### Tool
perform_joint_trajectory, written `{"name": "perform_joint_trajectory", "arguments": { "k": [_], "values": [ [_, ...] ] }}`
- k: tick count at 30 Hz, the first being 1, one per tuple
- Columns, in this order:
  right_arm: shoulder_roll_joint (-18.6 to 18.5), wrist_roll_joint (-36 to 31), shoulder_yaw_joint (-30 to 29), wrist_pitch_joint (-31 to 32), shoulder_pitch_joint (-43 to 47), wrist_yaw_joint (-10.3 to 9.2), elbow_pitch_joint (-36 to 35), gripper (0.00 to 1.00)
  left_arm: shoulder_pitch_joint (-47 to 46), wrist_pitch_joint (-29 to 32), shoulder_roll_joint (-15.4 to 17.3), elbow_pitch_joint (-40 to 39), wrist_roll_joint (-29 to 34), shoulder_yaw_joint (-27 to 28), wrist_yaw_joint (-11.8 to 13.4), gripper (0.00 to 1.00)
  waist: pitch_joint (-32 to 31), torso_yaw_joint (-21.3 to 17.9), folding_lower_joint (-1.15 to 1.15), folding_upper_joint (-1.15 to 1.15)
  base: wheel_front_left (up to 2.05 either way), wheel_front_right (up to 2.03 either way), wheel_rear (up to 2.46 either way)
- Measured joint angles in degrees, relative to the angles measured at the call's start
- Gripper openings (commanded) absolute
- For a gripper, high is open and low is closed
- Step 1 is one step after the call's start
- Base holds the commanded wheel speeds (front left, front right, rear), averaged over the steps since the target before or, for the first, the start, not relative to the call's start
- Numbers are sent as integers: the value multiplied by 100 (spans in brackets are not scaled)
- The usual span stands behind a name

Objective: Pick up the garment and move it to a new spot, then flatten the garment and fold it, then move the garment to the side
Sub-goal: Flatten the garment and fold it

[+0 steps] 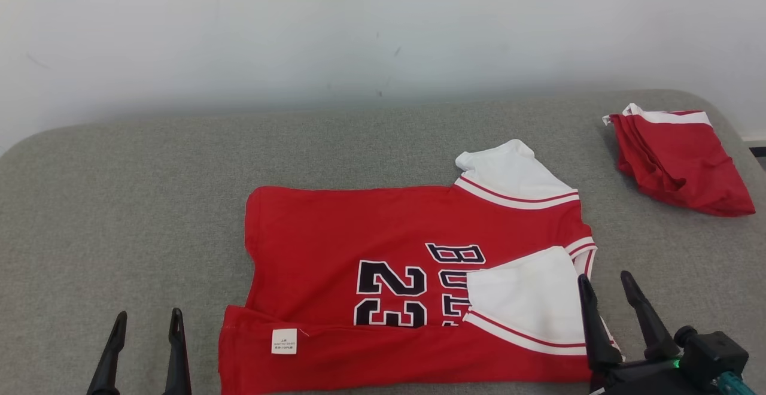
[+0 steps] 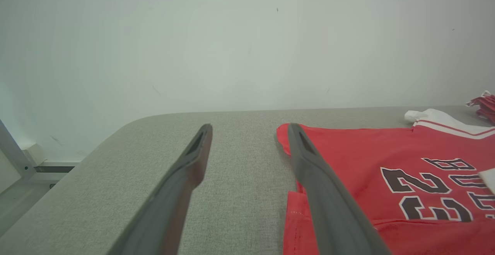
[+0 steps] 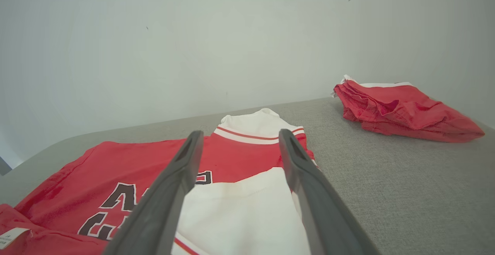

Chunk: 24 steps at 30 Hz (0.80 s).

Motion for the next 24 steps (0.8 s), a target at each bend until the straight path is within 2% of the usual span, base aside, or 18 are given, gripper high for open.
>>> {"name": "perform_joint_trajectory", "arguments": {
  "k": [7,16,19,24],
  "values": [
    [178,-91,136,-74,-83,0,372,100,-4,0,-271,169,159,196,-186,100,52,47,0,0,0,0,0],
    [292,-234,134,-80,-290,0,445,100,-144,-1,-519,349,156,567,-393,100,219,33,0,0,0,0,0],
    [140,-200,232,-81,-798,0,657,100,-468,-1,-463,437,132,633,-493,100,320,-32,0,0,0,0,0],
    [-138,-85,485,-7,-1904,0,1245,100,-1333,1,-101,779,89,466,-597,100,543,-148,0,0,0,0,0]
  ]
}}
